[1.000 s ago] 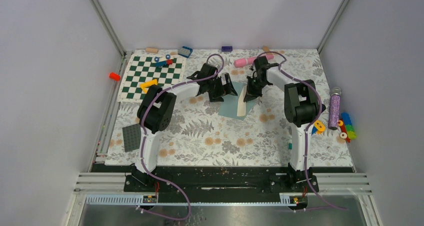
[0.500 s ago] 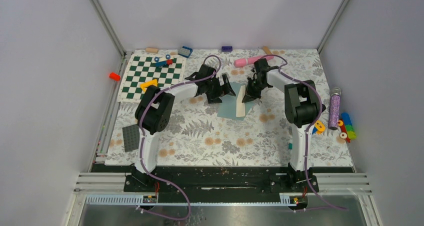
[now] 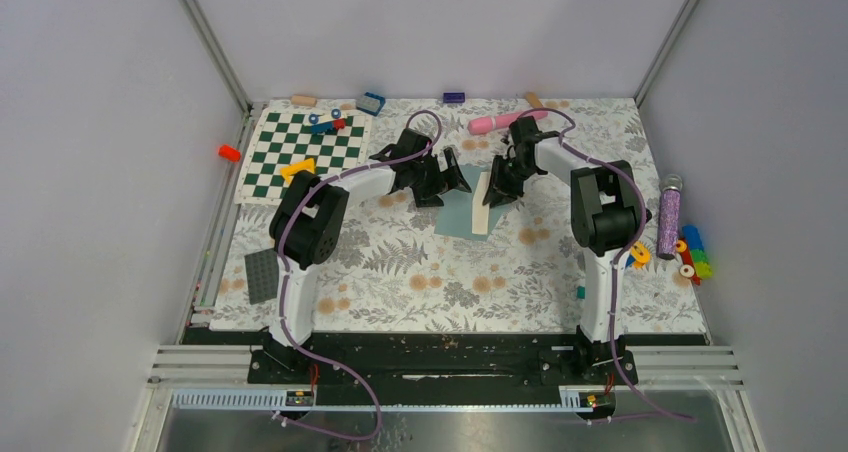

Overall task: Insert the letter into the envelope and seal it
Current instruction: Place the letter in the envelope.

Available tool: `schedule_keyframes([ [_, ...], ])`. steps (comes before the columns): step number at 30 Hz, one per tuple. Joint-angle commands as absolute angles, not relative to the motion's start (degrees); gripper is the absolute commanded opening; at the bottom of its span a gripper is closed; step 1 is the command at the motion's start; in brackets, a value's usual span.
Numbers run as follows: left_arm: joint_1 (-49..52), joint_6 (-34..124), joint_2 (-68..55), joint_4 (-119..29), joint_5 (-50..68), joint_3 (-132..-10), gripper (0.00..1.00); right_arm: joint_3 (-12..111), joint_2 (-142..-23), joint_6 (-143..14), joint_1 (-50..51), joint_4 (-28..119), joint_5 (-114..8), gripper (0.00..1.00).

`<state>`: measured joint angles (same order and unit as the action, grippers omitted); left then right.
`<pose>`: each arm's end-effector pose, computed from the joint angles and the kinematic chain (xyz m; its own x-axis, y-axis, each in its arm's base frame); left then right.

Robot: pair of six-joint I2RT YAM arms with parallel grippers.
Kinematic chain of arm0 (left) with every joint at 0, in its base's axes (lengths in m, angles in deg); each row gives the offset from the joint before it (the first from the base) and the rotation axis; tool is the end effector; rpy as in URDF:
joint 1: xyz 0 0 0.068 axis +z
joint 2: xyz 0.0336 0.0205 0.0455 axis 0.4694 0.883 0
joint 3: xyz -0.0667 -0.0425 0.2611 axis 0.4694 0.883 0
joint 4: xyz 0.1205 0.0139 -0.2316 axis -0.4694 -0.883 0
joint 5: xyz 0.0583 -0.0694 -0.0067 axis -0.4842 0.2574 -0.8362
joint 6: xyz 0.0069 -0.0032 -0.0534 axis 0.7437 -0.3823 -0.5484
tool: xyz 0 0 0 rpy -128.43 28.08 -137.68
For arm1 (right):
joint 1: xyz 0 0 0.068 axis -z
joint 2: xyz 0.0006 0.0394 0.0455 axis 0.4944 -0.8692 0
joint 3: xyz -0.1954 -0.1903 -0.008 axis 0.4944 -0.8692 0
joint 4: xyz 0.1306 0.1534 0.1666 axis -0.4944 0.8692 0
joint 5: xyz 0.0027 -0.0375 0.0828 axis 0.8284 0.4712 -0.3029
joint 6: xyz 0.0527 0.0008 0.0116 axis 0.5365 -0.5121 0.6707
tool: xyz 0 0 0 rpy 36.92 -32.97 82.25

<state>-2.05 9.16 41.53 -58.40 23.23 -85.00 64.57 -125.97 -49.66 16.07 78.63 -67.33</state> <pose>0.3974 -0.2457 0.1558 -0.9401 -0.2367 -0.2453 -0.0058 0.7307 -0.6827 0.4306 0.1176 0.1463 -0.9671 0.1183 -0.2252 0.0006 0.8863 0.4631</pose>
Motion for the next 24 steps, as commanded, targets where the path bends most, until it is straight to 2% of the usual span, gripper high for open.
schedule_keyframes([
  [1, -1.1, 10.4, 41.7, -65.3, 18.5, -83.1, 0.99, 64.0, -122.7, -52.1, 16.9, 80.9, -67.3, 0.33],
  [24, -1.0, 10.5, 42.2, -65.2, 19.3, -83.7, 0.99, 63.9, -124.7, -47.3, 15.9, 77.1, -70.3, 0.34],
])
